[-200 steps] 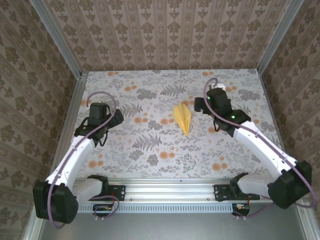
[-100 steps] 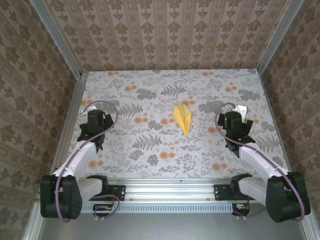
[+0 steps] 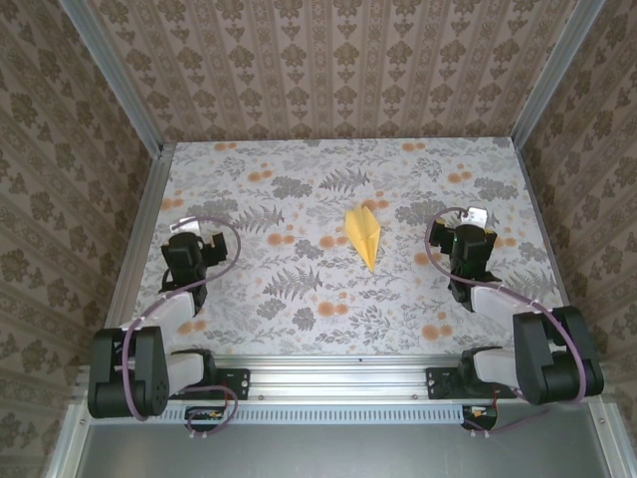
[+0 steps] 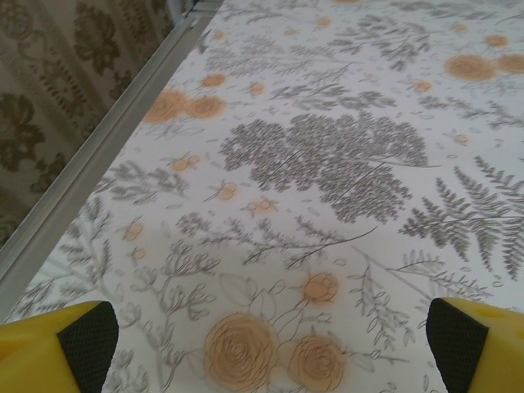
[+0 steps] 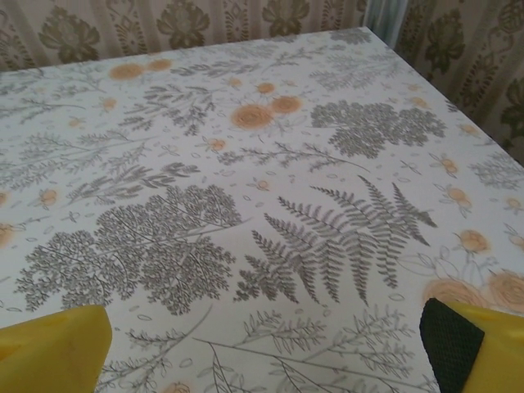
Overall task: Fold a paper plane with a square sheet of paper (pick it up from the middle)
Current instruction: Reset both arms
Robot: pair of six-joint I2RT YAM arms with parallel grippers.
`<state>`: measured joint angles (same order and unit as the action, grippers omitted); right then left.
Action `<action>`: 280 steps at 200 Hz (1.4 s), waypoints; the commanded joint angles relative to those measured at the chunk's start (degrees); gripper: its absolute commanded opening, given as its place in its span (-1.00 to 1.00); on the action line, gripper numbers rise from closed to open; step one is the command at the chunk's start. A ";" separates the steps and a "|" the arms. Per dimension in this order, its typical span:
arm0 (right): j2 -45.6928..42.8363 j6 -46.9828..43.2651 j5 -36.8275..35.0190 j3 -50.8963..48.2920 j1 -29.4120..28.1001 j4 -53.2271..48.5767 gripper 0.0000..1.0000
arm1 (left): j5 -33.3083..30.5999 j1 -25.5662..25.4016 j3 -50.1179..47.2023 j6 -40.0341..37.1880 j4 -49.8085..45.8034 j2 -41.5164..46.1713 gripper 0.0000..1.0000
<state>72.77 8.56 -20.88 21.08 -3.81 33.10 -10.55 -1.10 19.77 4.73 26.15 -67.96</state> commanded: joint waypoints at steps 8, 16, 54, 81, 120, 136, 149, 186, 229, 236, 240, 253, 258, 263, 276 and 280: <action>2.55 -1.39 5.32 -1.38 1.54 10.76 1.00 | 9.04 2.03 -0.87 -3.86 11.59 -2.59 1.00; 2.83 -1.20 5.54 -0.86 1.83 10.35 1.00 | 10.41 2.44 -0.85 -3.61 13.11 -3.67 1.00; 4.12 -2.01 7.56 -1.36 3.12 13.52 1.00 | 13.11 3.01 -0.74 -4.59 19.71 -9.23 1.00; 10.47 -2.53 11.30 -1.80 4.16 20.71 1.00 | 15.31 3.59 0.09 -5.15 21.73 -12.51 1.00; 15.86 -3.67 14.98 -1.99 4.23 25.92 1.00 | 15.82 3.71 -0.29 -4.95 25.94 -16.81 1.00; 15.94 -3.71 14.78 -1.77 4.25 25.71 1.00 | 15.70 3.65 0.96 -4.91 25.90 -19.05 1.00; 16.03 -3.72 14.73 -1.66 4.26 25.57 1.00 | 15.00 3.33 2.02 -5.33 23.39 -18.92 1.00; 16.00 -4.16 14.04 -0.25 3.81 22.89 1.00 | 9.09 -0.01 4.39 -7.39 19.44 -19.25 1.00; 16.00 -4.16 14.08 -0.25 3.81 22.97 1.00 | 8.98 -0.12 4.23 -7.46 19.55 -19.25 1.00; 16.01 -4.16 14.03 -0.25 3.77 22.90 1.00 | 8.97 -0.13 4.22 -7.55 19.66 -19.23 1.00; 16.00 -4.14 14.05 -0.25 3.81 22.96 1.00 | 9.01 -0.13 4.22 -7.54 19.60 -19.26 1.00; 16.05 -4.16 14.10 -0.25 3.81 22.95 1.00 | 8.96 -0.10 4.34 -7.51 19.48 -19.29 1.00; 16.00 -4.16 14.03 -0.25 3.81 22.96 1.00 | 9.04 -0.12 4.31 -7.45 19.51 -19.23 1.00; 16.00 -4.14 14.04 -0.25 3.81 22.97 1.00 | 9.08 -0.08 4.40 -7.49 19.39 -19.31 1.00; 16.01 -4.12 14.03 -0.25 3.81 22.94 1.00 | 9.05 -0.13 4.40 -7.41 19.33 -19.33 1.00; 16.04 -4.16 14.03 -0.25 3.79 22.87 1.00 | 9.13 -0.11 4.48 -7.45 19.22 -19.36 1.00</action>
<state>88.62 4.67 -7.60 19.53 0.12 55.35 -1.08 -1.10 23.14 -1.37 45.63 -86.91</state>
